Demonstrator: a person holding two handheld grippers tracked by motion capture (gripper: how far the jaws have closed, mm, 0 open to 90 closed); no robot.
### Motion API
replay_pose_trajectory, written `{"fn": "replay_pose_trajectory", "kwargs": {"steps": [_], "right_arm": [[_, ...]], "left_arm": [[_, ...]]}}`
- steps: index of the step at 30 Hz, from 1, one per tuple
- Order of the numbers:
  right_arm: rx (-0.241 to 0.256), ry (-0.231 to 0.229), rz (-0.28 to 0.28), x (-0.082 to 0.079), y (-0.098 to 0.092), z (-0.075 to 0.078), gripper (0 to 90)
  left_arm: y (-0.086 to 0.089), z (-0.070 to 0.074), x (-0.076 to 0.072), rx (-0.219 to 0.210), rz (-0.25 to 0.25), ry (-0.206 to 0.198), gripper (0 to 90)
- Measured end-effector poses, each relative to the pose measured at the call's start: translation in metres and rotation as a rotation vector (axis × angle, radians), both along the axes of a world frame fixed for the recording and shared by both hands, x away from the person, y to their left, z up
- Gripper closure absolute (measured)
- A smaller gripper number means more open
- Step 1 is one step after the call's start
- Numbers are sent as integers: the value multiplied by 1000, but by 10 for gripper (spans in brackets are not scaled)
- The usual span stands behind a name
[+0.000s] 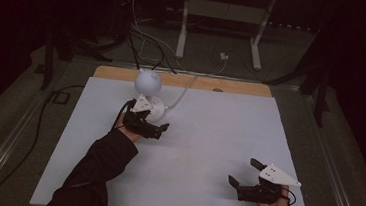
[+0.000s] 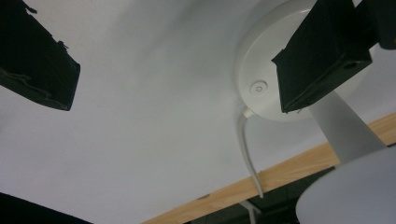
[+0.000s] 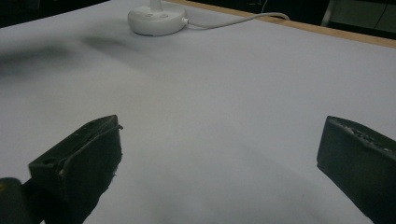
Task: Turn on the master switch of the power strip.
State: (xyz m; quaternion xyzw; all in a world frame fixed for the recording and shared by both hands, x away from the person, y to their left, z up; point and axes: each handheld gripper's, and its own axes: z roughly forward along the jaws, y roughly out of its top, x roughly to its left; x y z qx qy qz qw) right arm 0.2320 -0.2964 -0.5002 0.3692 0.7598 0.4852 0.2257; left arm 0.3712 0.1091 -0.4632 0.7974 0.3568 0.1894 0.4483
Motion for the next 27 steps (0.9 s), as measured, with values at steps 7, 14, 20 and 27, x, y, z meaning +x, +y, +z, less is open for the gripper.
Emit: {"fn": "replay_pose_trajectory", "kwargs": {"steps": [7, 14, 20, 27], "right_arm": [[2, 1, -1, 0, 0, 0, 0], [5, 2, -1, 0, -1, 0, 0], [9, 1, -1, 0, -1, 0, 0], [9, -2, 0, 0, -1, 1, 0]], "left_arm": [[-5, -9, 5, 11, 36, 3, 1], [-7, -12, 12, 33, 72, -2, 1], [-8, -18, 18, 46, 81, 14, 32], [-9, -26, 25, 99, 117, 16, 176]]}}
